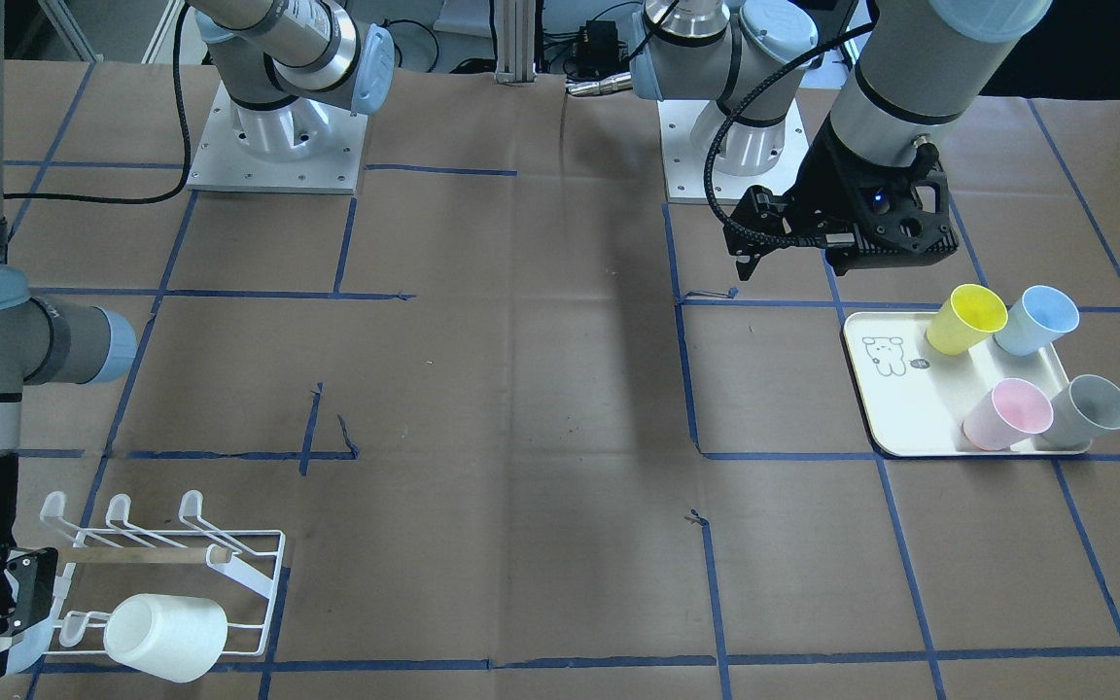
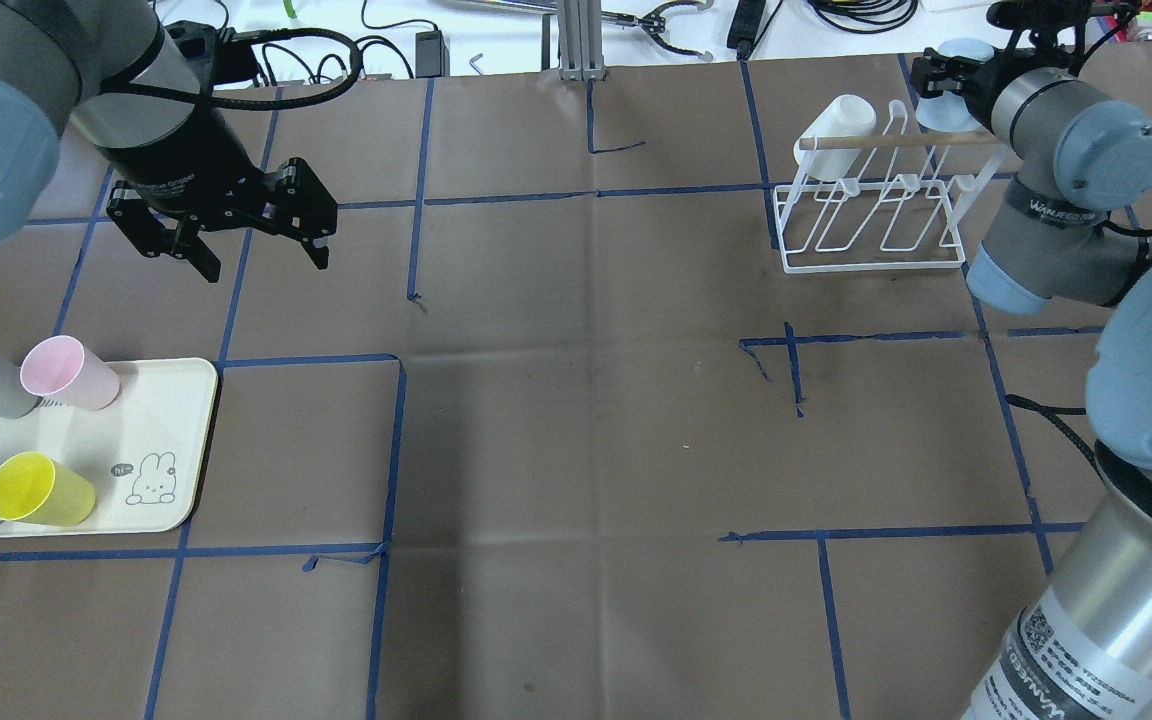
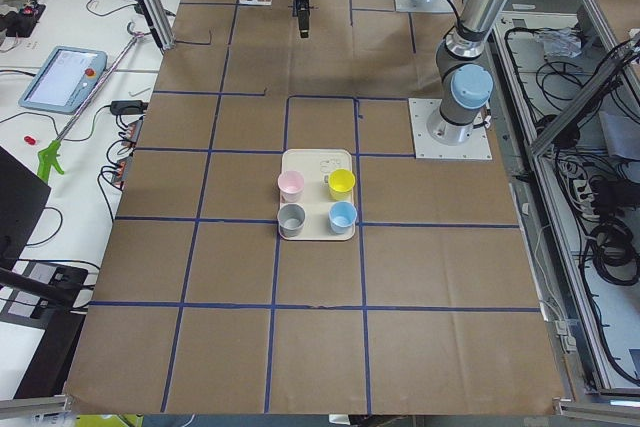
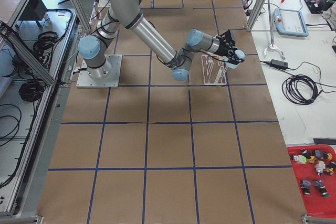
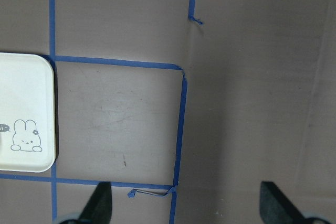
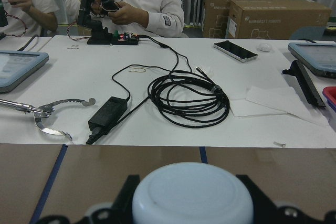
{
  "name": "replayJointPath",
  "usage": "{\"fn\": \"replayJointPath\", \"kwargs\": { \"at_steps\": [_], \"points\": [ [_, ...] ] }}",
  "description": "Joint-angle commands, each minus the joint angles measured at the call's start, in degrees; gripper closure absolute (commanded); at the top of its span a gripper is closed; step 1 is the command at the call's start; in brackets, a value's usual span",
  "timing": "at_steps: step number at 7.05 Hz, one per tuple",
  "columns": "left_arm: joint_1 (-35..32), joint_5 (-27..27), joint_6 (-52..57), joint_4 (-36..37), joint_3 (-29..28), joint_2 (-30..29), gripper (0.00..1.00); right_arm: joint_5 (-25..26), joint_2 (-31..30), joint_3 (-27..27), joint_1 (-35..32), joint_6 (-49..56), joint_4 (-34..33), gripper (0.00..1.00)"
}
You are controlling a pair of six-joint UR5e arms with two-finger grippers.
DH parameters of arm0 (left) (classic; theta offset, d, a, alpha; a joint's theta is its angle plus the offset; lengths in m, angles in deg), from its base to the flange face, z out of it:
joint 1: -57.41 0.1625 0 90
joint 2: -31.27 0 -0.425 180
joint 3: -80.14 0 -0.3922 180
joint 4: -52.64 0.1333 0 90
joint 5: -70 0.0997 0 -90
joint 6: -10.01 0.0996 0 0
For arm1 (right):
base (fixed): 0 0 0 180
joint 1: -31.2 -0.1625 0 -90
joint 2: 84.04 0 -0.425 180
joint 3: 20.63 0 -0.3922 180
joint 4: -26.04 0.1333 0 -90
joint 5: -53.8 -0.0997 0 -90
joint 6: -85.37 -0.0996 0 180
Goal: Transfer IKEA cup to right arm and place on rack
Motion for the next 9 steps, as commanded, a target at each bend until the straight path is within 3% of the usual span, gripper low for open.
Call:
{"fn": "replayJointPath", "kwargs": {
  "at_steps": [1, 2, 5, 6, 9],
  "points": [
    [0.0, 0.0, 0.0, 0.2, 0.0, 0.0, 0.00, 0.5, -0.6, -0.6, 0.0, 0.1, 0.1, 0.17],
    [0.0, 0.0, 0.0, 0.2, 0.0, 0.0, 0.00, 0.7, -0.7, -0.5, 0.0, -0.1, 0.2, 0.00],
    [-0.1, 0.0, 0.0, 0.5, 0.0, 0.0, 0.00, -0.3, -3.2, 0.5, -0.5, -0.8, 1.3, 0.00],
    [0.0, 0.0, 0.0, 0.5, 0.0, 0.0, 0.01, 0.3, -5.9, 1.3, -0.7, -0.2, 5.7, 0.00],
    [-0.1, 0.0, 0.0, 0.6, 0.0, 0.0, 0.00, 0.4, -19.7, 1.5, -1.3, -0.3, 40.3, 0.00]
  ]
}}
